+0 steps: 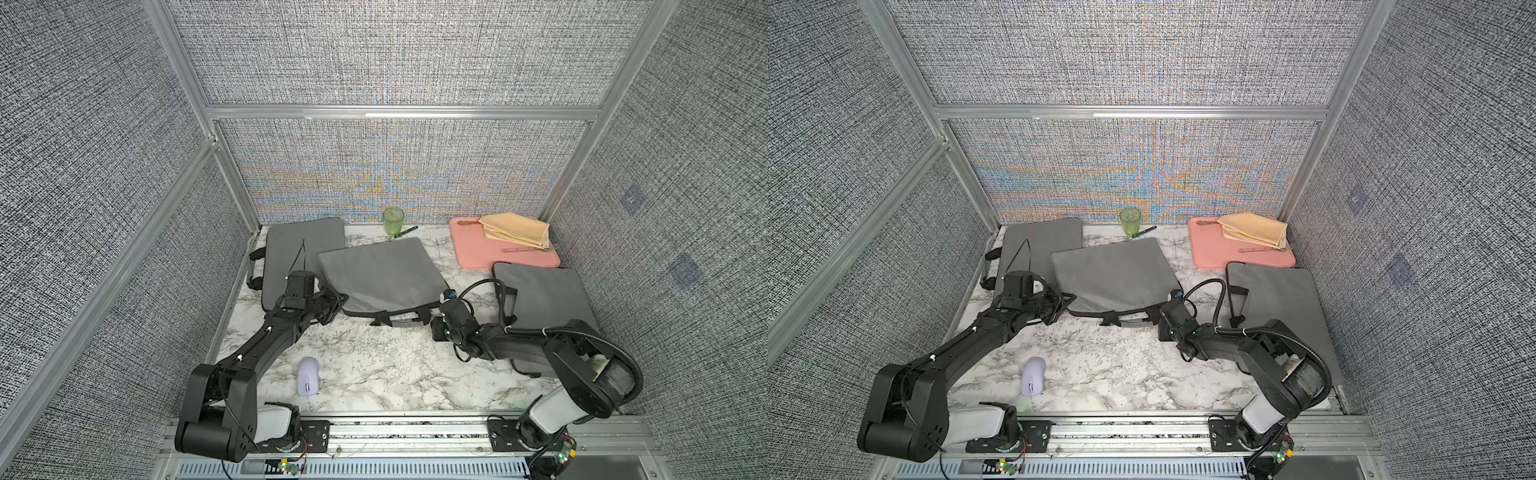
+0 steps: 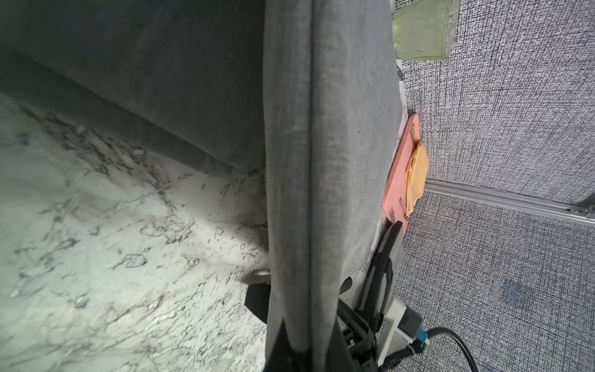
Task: Put the mouse into the laptop bag
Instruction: Zip the zipper on the zippered laptop bag.
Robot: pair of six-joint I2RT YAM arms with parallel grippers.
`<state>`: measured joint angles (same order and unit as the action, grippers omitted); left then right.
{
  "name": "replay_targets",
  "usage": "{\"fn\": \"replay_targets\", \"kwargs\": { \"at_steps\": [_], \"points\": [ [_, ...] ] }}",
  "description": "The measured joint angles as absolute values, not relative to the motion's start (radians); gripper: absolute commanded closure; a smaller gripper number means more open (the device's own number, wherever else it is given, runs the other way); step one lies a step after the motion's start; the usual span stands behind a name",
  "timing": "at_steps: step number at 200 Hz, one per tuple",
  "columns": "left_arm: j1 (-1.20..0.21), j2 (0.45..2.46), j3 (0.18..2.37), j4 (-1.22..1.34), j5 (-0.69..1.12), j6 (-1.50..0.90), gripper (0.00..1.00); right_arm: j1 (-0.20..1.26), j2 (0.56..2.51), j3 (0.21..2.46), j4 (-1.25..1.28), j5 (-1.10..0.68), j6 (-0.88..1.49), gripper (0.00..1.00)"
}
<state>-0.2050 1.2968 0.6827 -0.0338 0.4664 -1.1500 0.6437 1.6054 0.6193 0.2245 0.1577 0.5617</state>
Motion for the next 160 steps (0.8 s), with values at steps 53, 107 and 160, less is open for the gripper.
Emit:
{"fn": "replay_targets", "kwargs": {
  "at_steps": [53, 107, 160],
  "points": [
    [-0.204, 1.282, 0.699, -0.054, 0.471, -1.140, 1.00, 0.612, 1.737, 0.688, 0.382, 0.117, 0.458, 0.47],
    [-0.202, 1.282, 0.709, -0.057, 0.463, -1.141, 1.00, 0.609, 1.798, 0.731, 0.444, 0.065, 0.414, 0.64],
    [-0.202, 1.292, 0.716, -0.076, 0.470, -1.144, 1.00, 0.609, 1.812, 0.742, 0.433, 0.014, 0.432, 1.00]
  ]
}}
